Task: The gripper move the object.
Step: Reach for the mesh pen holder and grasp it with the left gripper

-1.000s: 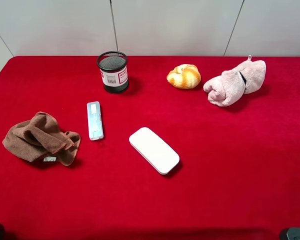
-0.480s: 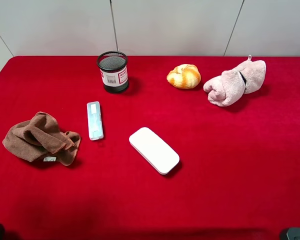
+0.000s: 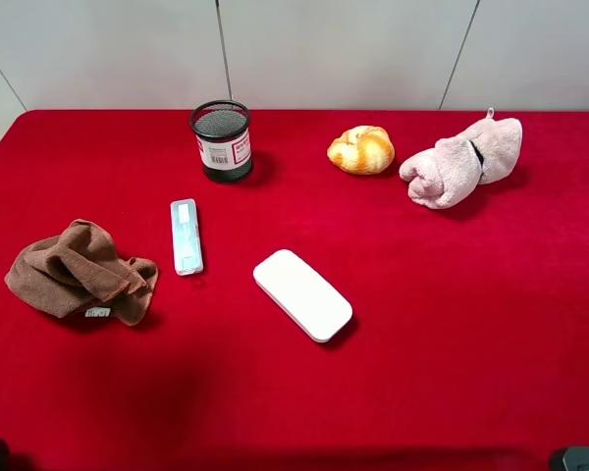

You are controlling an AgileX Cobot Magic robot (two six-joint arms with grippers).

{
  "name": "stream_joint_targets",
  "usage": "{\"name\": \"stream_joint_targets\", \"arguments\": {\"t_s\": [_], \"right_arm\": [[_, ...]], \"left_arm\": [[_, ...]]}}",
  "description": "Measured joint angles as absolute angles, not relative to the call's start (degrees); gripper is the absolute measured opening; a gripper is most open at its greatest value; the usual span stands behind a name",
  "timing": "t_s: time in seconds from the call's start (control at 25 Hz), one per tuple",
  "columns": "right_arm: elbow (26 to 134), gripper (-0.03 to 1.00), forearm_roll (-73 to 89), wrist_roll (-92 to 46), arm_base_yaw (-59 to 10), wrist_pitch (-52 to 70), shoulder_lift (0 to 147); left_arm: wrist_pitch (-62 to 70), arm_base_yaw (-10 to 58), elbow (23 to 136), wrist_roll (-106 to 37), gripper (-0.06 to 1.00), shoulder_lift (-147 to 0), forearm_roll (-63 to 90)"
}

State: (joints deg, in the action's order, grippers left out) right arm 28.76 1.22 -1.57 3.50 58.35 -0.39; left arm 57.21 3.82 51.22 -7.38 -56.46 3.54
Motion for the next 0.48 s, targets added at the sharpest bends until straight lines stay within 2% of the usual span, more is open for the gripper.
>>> {"name": "stream_joint_targets", "arguments": {"t_s": [0.48], "right_arm": [[28.8,0.69,1.2,-1.6,3.5,58.4,-0.4]], "left_arm": [[57.1,3.8,61.0,-7.4,0.96,-72.3,3.5]]}}
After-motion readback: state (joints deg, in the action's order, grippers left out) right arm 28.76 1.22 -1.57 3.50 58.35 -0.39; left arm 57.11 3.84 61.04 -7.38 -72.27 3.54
